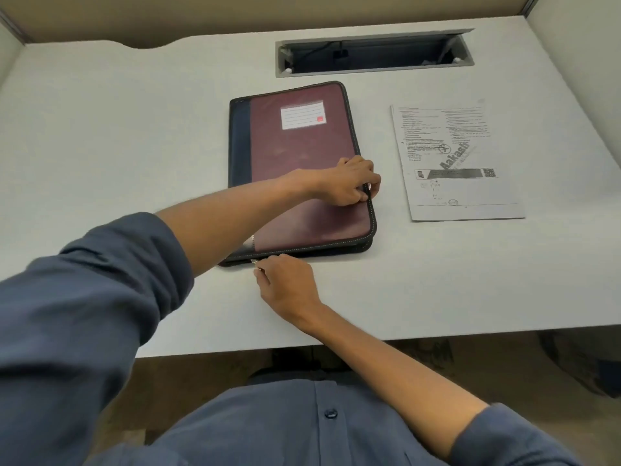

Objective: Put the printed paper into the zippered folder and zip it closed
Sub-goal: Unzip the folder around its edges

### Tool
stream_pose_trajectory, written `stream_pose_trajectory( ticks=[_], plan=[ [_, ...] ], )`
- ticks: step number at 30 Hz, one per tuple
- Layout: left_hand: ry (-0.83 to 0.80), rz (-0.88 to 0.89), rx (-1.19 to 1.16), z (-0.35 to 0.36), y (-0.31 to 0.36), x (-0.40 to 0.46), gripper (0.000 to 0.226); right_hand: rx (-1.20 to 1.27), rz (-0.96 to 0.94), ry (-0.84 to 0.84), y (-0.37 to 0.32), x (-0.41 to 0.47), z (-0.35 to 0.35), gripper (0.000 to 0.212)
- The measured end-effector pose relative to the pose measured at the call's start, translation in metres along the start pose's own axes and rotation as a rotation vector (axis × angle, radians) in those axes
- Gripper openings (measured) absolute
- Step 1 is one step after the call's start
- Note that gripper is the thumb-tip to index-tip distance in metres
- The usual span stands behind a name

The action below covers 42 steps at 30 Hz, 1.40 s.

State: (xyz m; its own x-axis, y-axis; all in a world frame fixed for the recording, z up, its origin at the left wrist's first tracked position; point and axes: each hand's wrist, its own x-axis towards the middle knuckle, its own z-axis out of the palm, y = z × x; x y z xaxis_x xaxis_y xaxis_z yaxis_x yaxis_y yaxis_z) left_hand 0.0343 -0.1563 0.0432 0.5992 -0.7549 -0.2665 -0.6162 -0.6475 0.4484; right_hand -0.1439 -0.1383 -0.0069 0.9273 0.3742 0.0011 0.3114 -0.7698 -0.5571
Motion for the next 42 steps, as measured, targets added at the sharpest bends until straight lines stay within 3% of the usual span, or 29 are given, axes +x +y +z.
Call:
stream_pose_trajectory(
  ticks=[9, 19, 21, 26, 28, 30, 34, 37, 42],
  plan=[
    [-0.035, 0.0, -0.008, -0.005, 0.0, -0.001, 0.017, -0.005, -0.161, -0.023, -0.035, 0.017, 0.029, 0.027],
    [-0.005, 0.019, 0.021, -0.001, -0.001, -0.005, 0.02, -0.007, -0.16, -0.037, -0.024, 0.014, 0.017, 0.041],
    [-0.01, 0.025, 0.011, 0.001, -0.004, -0.008, 0.024, -0.01, -0.158, 0.038, -0.009, 0.007, 0.007, 0.037],
    [0.053, 0.018, -0.069, 0.006, -0.018, -0.022, 0.036, 0.012, -0.059, 0.432, 0.04, -0.004, -0.03, 0.02],
    [0.123, -0.033, -0.119, 0.004, -0.029, -0.034, 0.039, 0.009, 0.062, 0.537, 0.06, -0.002, -0.044, 0.015],
    [0.224, -0.121, -0.117, 0.002, -0.045, -0.049, 0.043, -0.023, 0.228, 0.559, 0.079, 0.001, -0.056, 0.028],
    [0.399, -0.527, 0.075, 0.008, -0.079, -0.083, 0.061, -0.056, 0.554, 0.41, 0.105, 0.008, -0.068, 0.063],
    [0.35, -0.732, 0.104, 0.024, -0.092, -0.108, 0.072, 0.091, 0.599, 0.351, 0.108, 0.014, -0.071, 0.057],
    [0.224, -0.747, 0.125, 0.043, -0.085, -0.124, 0.086, 0.434, 0.661, 0.435, 0.099, 0.018, -0.079, 0.052]
  ],
)
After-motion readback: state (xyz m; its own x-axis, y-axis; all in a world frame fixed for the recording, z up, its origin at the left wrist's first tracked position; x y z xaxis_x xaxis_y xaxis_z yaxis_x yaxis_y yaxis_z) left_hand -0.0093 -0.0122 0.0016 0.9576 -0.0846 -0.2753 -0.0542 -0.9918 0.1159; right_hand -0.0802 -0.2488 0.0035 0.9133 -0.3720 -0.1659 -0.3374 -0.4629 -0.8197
